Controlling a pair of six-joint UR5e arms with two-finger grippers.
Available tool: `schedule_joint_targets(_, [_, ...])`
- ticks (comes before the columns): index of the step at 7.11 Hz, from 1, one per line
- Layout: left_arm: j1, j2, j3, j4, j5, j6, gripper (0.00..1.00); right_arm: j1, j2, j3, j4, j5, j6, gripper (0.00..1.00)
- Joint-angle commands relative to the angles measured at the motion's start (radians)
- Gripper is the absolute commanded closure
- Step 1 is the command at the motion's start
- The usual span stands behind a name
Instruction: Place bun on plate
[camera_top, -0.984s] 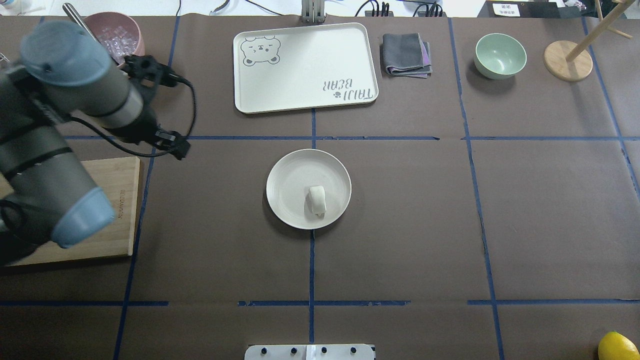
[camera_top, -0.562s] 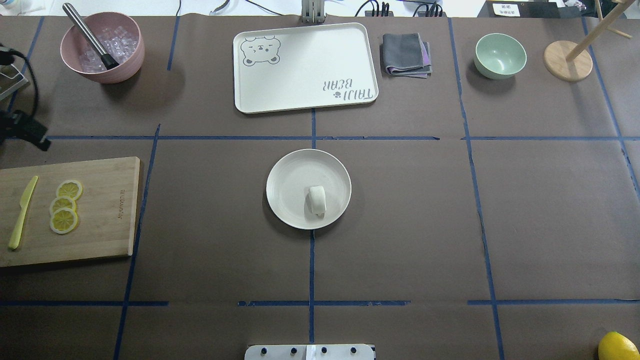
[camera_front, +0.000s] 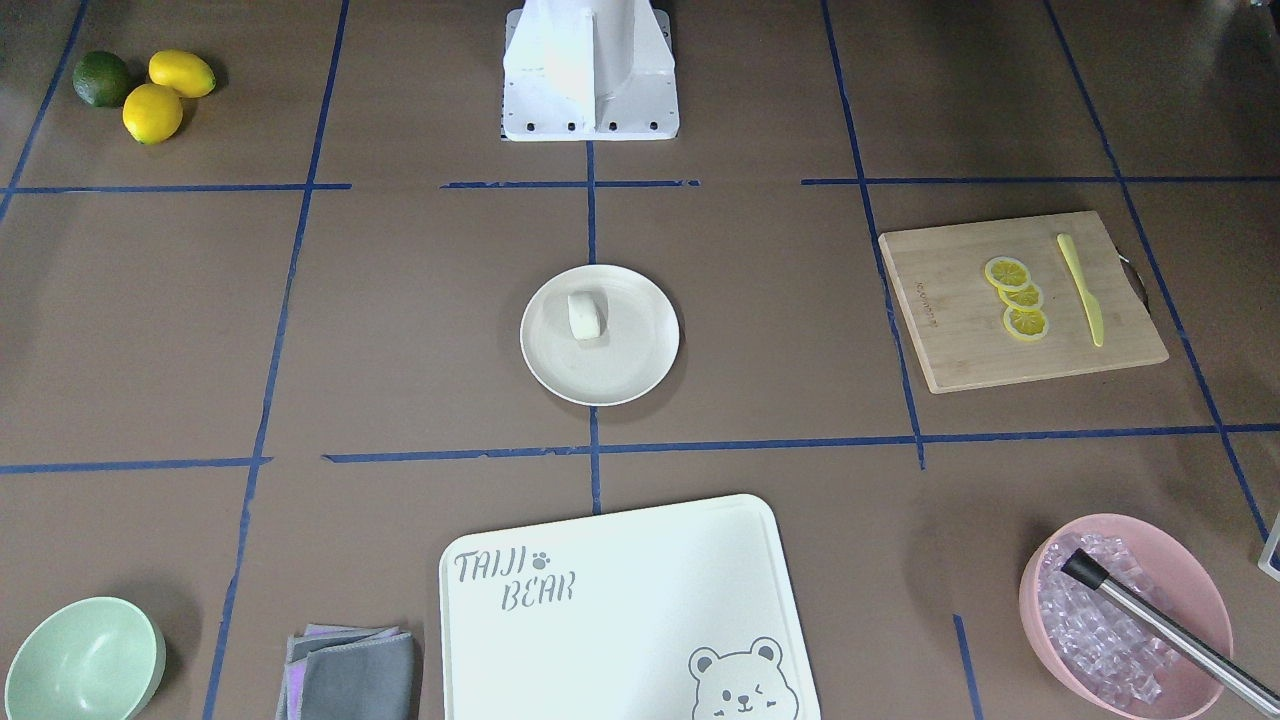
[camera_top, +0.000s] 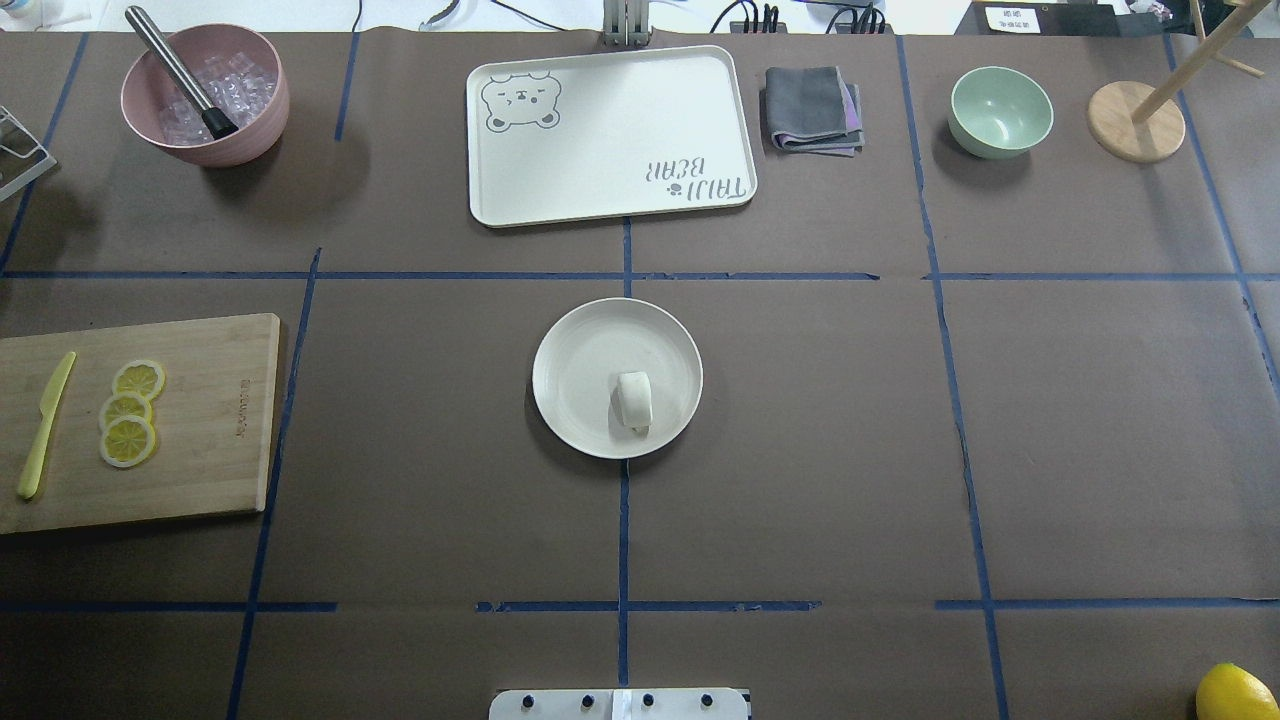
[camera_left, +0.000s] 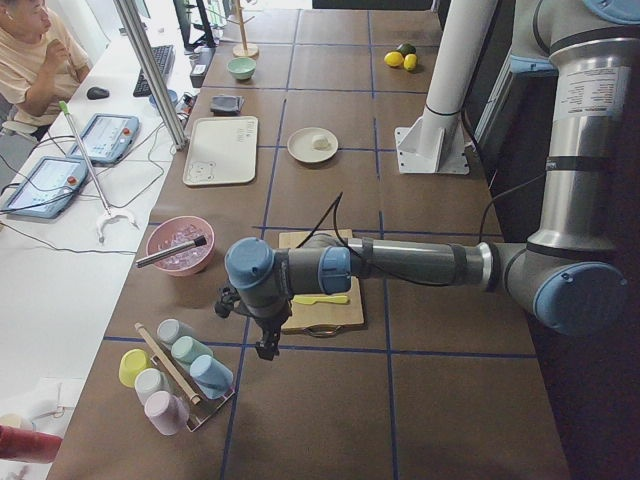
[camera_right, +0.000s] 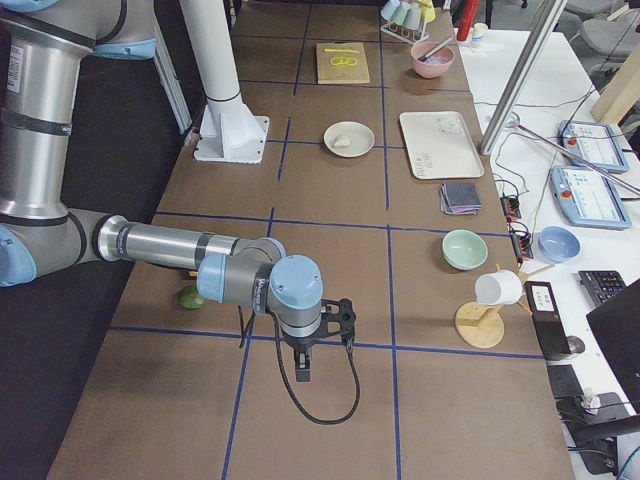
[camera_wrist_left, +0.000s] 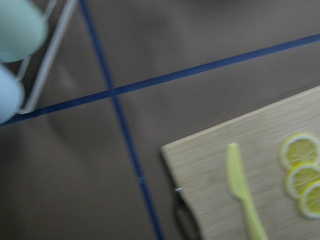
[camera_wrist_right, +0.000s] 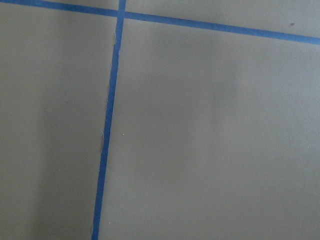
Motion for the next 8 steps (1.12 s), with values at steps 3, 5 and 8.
schedule_joint_targets(3, [-0.073,0.038,0.003,-0.005,0.008,0.022,0.00,-0.064,0.045,-0.002,0.000,0.000,0.050,0.00])
schedule_joint_targets(5, [-0.067,0.021,-0.005,-0.002,0.005,0.014,0.00,-0.064,0.042,-0.002,0.003,0.002,0.050,0.00])
schedule_joint_targets(8, [-0.067,0.033,-0.008,-0.007,0.011,0.028,0.00,-0.064,0.035,-0.002,0.005,0.004,0.048,0.00])
